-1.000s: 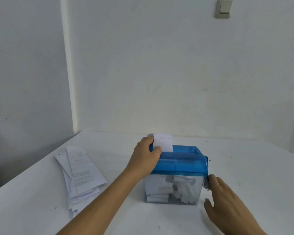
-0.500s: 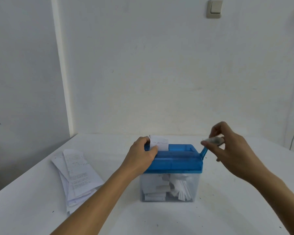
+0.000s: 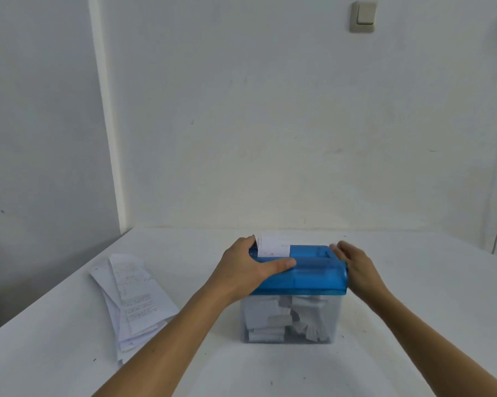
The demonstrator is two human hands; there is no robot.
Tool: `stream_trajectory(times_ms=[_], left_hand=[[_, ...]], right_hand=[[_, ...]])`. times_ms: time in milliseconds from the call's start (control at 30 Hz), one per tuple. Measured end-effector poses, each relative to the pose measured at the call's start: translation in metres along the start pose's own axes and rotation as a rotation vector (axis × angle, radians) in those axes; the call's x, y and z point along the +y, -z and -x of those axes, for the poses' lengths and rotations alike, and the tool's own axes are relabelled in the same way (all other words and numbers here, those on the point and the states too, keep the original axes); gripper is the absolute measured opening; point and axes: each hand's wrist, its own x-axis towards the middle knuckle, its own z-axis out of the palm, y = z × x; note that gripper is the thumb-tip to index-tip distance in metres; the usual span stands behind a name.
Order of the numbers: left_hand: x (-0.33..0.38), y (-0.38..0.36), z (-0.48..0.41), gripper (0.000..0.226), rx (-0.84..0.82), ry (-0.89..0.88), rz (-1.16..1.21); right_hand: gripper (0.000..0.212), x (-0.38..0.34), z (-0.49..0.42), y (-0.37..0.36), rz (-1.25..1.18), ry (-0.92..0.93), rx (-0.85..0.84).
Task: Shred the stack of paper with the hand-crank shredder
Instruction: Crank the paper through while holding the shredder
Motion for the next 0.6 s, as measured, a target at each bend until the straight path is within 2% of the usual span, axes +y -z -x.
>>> stream_trajectory(times_ms=[67,167,267,333,467,600], left_hand=[[0.002,-0.001,0.001,0.059,0.017,-0.002,0.005],[0.004,-0.001,0.002,0.054,0.016,-0.004,0.017],[0.004,0.0,0.003,0.06,0.01,0.001,0.022],[0.003,0.001,0.002,0.063,0.008,0.008,0.018],[0.006,0.002,0.001,0.05,-0.032,0.022,0.022],[0.01,0.006,0.002,0.038,-0.078,0.014,0.023]], right_hand=[[0.027,0.016,0.017,-0.006,0.054,-0.035,-0.051],[0.038,0.03,0.049,-0.007,0.058,-0.107,-0.088],[0.053,0.025,0.072,0.007,0.052,-0.111,-0.107],[0.056,0.013,0.084,0.022,0.053,-0.086,-0.092],[0.046,-0.022,0.088,0.051,-0.015,0.076,-0.06],[0.03,-0.04,0.062,0.076,-0.307,0.162,-0.244]])
